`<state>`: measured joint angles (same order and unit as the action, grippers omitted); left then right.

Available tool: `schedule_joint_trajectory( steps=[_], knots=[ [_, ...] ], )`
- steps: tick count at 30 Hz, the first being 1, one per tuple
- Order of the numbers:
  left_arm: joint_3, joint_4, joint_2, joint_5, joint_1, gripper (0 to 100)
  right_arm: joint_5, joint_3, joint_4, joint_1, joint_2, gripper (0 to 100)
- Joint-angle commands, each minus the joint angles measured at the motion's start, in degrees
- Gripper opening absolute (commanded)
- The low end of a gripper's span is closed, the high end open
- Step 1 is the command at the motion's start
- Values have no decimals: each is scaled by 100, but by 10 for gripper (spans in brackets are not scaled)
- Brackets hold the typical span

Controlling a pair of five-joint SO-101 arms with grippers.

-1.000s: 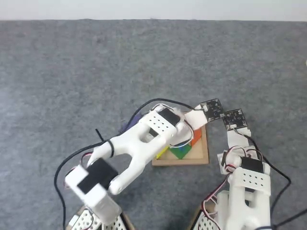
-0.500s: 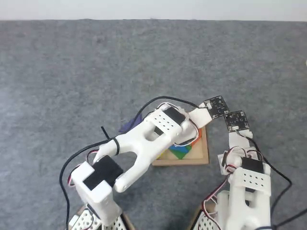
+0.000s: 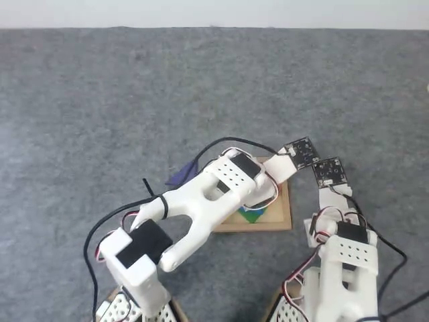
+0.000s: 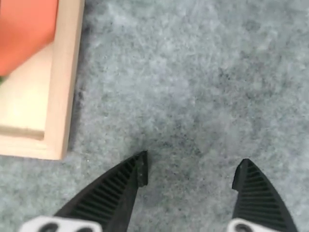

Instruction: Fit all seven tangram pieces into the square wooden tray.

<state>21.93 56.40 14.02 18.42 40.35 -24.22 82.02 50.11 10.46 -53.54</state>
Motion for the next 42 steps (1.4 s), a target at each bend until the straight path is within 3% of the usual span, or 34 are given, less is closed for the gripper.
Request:
schedule_joint_trajectory(
  steps=[1, 14, 42],
  knots=[
    [127, 167, -35, 18, 466, 12, -97, -132, -84, -92, -101, 296],
    [145, 721, -35, 35, 914, 12, -97, -132, -84, -92, -101, 296],
    [101, 510, -44, -677, 1556, 12, -97, -132, -84, -57, -110, 296]
  ],
)
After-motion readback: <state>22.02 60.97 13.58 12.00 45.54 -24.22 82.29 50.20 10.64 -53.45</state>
